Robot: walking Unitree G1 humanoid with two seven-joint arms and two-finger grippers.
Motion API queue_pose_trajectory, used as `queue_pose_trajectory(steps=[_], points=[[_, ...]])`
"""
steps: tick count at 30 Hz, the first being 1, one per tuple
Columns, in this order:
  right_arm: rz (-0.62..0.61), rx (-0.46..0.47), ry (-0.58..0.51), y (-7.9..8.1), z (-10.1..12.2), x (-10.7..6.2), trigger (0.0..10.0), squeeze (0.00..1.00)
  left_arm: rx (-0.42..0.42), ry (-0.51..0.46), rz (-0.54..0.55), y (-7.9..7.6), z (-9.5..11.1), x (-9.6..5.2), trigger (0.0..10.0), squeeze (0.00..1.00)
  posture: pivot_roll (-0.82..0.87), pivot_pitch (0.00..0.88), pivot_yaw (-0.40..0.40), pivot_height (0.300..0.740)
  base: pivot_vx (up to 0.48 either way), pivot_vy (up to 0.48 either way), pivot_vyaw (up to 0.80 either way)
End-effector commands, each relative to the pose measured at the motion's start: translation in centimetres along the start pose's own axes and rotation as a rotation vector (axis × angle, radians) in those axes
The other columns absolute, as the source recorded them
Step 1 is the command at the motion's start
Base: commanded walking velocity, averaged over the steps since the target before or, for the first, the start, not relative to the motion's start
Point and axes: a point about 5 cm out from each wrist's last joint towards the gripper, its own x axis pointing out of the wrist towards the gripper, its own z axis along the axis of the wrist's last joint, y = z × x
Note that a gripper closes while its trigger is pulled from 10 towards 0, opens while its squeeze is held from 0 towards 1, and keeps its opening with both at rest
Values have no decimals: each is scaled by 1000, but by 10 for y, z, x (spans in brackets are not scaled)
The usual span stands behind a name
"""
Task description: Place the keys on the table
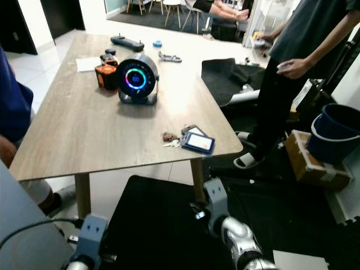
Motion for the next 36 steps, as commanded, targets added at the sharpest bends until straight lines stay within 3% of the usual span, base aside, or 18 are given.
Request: queue_pose_trajectory(steps=[1, 3, 4, 7, 11, 17, 27, 36], points=[[-125, -3, 23, -14, -12, -10, 10000, 0, 25, 40, 8, 1, -9, -3, 10000, 0, 111, 28, -79, 740, 0, 0, 0], [-305, -26, 58, -31, -25, -23, 10000, 0, -8, 44, 43, 2, -8, -1, 10000, 0, 105, 12, -69, 740, 0, 0, 0], [-305, -26, 58, -31, -25, -23, 10000, 0, -8, 44, 43, 2, -8, -1, 10000, 0, 105, 12, -69, 740, 0, 0, 0], [-514, -16, 78, -51, -37, -42, 10000, 0, -36, 14, 66, 2, -1, 5, 10000, 0, 97, 0, -58, 740, 0, 0, 0], [-608, 29, 80, -63, -41, -52, 10000, 0, -42, -27, 44, -3, 9, 11, 10000, 0, 83, 0, -45, 740, 0, 0, 0], [-611, 48, 81, -66, -43, -54, 10000, 0, -51, -52, 13, -8, 14, 15, 10000, 0, 76, 0, -36, 740, 0, 0, 0], [-599, 49, 74, -56, -43, -48, 10000, 0, -71, -69, -39, -18, 20, 22, 10000, 0, 58, 0, -34, 740, 0, 0, 0], [-564, 59, 103, -52, -51, -51, 10000, 0, -42, -88, -91, -22, 21, 22, 10000, 0, 62, 0, -33, 740, 0, 0, 0]])
